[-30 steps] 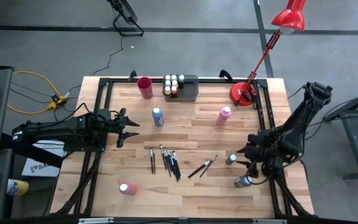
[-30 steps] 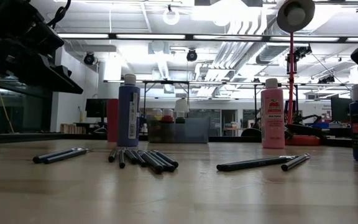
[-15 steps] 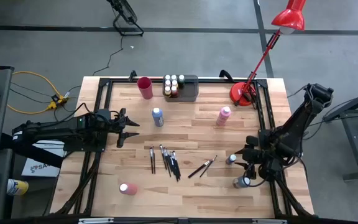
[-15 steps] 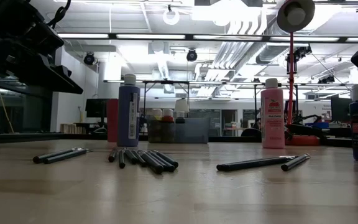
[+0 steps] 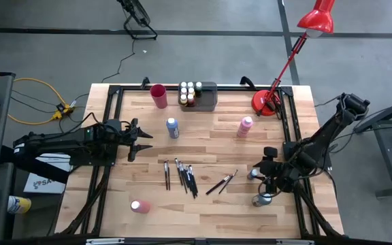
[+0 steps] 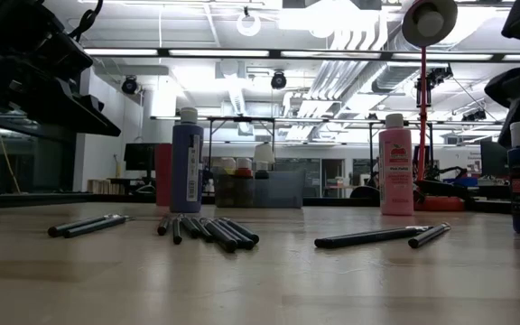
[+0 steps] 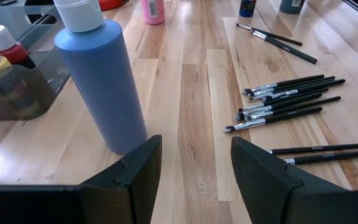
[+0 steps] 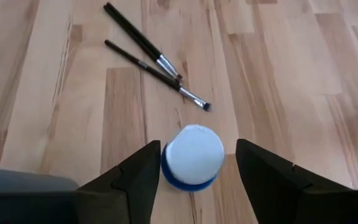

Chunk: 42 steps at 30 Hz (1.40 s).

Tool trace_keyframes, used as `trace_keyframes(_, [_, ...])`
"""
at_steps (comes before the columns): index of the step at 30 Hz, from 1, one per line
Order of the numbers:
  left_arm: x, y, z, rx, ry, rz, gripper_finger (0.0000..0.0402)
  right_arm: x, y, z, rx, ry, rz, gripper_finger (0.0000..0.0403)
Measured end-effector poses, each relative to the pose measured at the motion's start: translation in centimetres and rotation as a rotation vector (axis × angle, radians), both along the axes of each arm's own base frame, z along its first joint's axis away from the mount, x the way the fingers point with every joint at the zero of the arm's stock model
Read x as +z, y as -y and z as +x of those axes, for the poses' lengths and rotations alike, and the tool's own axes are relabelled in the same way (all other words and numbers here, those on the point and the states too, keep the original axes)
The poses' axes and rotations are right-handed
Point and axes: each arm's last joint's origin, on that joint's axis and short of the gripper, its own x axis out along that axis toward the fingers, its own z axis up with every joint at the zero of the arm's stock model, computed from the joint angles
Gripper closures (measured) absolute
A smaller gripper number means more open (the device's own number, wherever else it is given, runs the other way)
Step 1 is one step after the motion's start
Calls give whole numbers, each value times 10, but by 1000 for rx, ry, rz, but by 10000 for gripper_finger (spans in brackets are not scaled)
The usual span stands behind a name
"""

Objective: Pick & Place Paint Supplies
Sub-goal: Put the dark blue paint bottle into the black bin

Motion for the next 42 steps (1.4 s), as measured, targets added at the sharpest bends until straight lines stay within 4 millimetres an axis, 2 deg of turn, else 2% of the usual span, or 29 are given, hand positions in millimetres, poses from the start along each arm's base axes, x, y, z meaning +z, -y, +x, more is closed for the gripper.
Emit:
trace_keyframes(6, [0, 0, 0, 0, 0, 0, 215, 0, 0, 0, -2, 0, 0, 216])
trace_keyframes(15, [0, 0, 0, 0, 0, 0, 215, 0, 0, 0, -6, 3, 0, 291])
trace_keyframes(21, [0, 0, 0, 0, 0, 0, 215, 2, 1, 1, -12, 8, 8, 291])
trace_keyframes(25, [0, 0, 0, 0, 0, 0, 215, 21, 7, 9, -43, 44, 20, 289])
trace_keyframes(32, [0, 0, 0, 0, 0, 0, 215, 69, 37, 34, -103, 148, -94, 289])
trace_keyframes(42, [0, 0, 0, 0, 0, 0, 215, 125, 115, 78, -239, 344, -152, 289])
